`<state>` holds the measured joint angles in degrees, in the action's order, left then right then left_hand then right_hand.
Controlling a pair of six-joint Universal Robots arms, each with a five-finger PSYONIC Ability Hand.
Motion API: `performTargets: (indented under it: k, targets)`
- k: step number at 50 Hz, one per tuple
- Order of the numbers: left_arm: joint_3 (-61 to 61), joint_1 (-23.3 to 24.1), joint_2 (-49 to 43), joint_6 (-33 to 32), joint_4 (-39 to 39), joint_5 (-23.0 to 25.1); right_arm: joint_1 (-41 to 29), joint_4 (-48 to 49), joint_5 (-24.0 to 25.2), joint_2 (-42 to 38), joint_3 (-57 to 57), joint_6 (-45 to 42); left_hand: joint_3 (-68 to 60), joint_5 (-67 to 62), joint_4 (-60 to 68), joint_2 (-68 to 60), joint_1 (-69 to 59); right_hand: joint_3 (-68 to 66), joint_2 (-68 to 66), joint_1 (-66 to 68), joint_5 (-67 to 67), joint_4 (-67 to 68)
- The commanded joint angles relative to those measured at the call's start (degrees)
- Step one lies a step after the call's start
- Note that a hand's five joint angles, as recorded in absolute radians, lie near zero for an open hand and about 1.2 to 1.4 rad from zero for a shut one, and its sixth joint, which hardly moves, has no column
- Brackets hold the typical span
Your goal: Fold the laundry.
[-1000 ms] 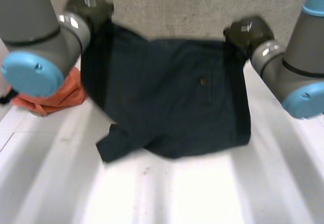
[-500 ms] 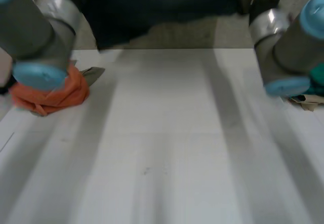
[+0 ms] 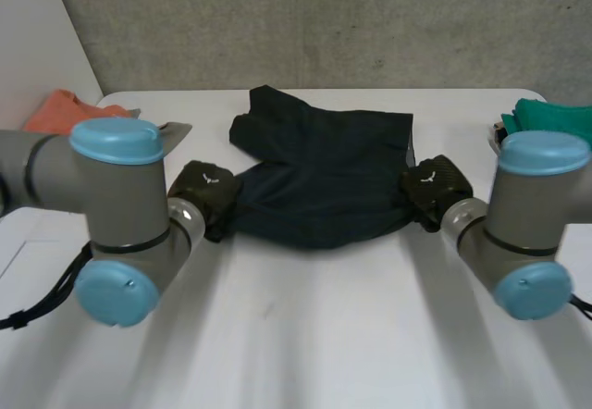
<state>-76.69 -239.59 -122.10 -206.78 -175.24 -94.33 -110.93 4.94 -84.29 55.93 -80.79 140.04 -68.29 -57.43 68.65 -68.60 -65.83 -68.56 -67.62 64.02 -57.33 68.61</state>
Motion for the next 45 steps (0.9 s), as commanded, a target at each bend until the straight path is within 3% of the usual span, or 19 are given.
performTargets:
  k: [1, 6, 10, 13, 20, 24, 29, 37, 43, 44, 45]
  targets:
    - [-7.7, 2.6, 9.5, -3.4, 6.0, 0.6, 2.6, -9.2, 2.1, 9.9, -6.1, -6.0, -11.7, -12.6, 11.3, -11.4, -14.2, -11.4, -12.4, 16.0, -12.7, 11.4]
    - [-11.9, 4.6, 13.4, -6.3, 14.8, 0.3, 4.7, -21.9, 2.4, 16.0, -10.9, -12.6, -11.7, -12.6, 11.3, -11.4, -14.2, -11.4, -12.4, 16.0, -12.7, 11.4]
    - [-14.1, 7.5, 15.3, -9.0, 27.5, -0.1, 7.7, -32.3, 4.5, 21.6, -16.4, -22.4, -11.7, -12.6, 11.3, -11.4, -14.2, -11.4, -12.4, 16.0, -12.7, 11.4]
    - [-13.6, 7.7, 15.9, -9.8, 30.3, 0.0, 8.5, -31.4, 7.0, 23.4, -17.2, -25.7, -11.7, -12.6, 11.3, -11.4, -14.2, -11.4, -12.4, 16.0, -12.7, 11.4]
    - [-1.9, 5.1, 11.2, -10.5, 21.0, -0.1, 7.7, -21.1, 8.3, 17.3, -12.4, -16.1, -11.7, -12.6, 11.3, -11.4, -14.2, -11.4, -12.4, 16.0, -12.7, 11.4]
    - [9.3, 3.1, 3.9, -10.6, 13.2, -0.6, 5.8, -13.3, 5.1, 11.3, -6.0, -8.3, -11.7, -12.6, 11.3, -11.4, -14.2, -11.4, -12.4, 16.0, -12.7, 11.4]
    - [28.5, 1.0, -8.6, -10.7, 5.5, -1.7, 3.4, -1.3, -2.8, 3.3, 3.2, -2.3, -11.7, -12.6, 11.3, -11.4, -14.2, -11.4, -12.4, 16.0, -12.7, 11.4]
    - [54.1, 0.5, -27.1, -11.8, 8.5, -3.7, 1.9, 11.6, -7.0, -9.1, 14.4, -0.7, -11.7, -12.6, 11.3, -11.4, -14.2, -11.4, -12.4, 16.0, -12.7, 11.4]
    - [64.7, 0.7, -35.8, -13.8, 8.5, -3.6, 1.2, 13.3, -7.0, -16.4, 21.1, -1.3, -11.7, -12.6, 11.3, -11.4, -14.2, -11.4, -12.4, 16.0, -12.7, 11.4]
    - [65.9, 0.8, -37.0, -13.7, 7.9, -3.3, 1.0, 14.0, -7.1, -18.0, 22.6, -1.6, -11.7, -12.6, 11.3, -11.4, -14.2, -8.3, -9.2, 12.8, -9.5, 8.2]
    - [66.1, 0.9, -37.3, -13.6, 7.3, -3.0, 0.9, 14.5, -7.2, -18.8, 23.2, -1.8, -3.2, -4.1, 2.9, -2.9, -5.7, 1.6, 0.7, 2.9, 0.4, -1.7]
